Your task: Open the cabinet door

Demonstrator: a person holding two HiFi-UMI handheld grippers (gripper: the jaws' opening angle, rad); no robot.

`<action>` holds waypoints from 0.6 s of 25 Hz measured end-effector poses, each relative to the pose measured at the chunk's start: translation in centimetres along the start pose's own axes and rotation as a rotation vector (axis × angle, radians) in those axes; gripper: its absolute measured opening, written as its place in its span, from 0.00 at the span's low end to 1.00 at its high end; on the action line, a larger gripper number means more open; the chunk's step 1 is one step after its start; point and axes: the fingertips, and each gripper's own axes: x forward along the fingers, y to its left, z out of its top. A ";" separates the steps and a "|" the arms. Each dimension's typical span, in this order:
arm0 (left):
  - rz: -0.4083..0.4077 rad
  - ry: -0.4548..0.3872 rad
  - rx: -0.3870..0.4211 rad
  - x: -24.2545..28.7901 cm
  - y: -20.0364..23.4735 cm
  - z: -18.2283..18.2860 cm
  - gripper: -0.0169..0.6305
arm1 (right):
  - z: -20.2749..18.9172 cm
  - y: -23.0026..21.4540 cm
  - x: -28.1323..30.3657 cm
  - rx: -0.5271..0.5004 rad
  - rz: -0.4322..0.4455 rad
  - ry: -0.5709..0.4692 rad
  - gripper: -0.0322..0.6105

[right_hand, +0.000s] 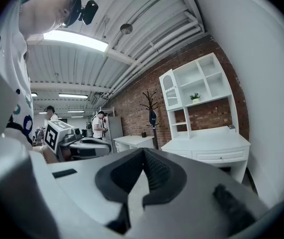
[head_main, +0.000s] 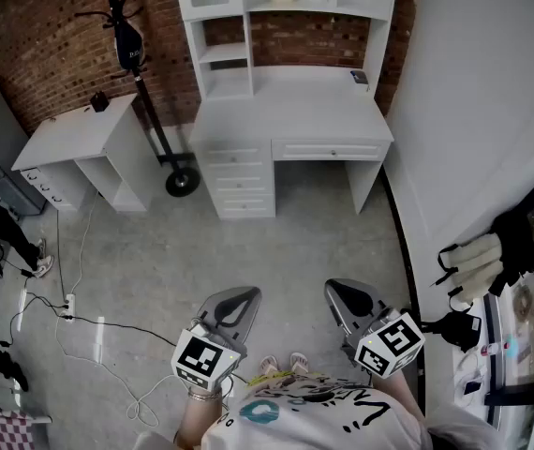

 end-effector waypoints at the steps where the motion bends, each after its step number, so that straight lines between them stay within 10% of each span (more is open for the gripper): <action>1: -0.005 0.000 -0.003 0.1 0.0 0.0 0.05 | 0.1 0.1 0.0 -0.005 0.002 -0.004 0.09; 15: -0.028 0.033 -0.031 -0.8 -0.6 -1.1 0.05 | -0.2 1.1 0.4 0.052 0.026 -0.006 0.09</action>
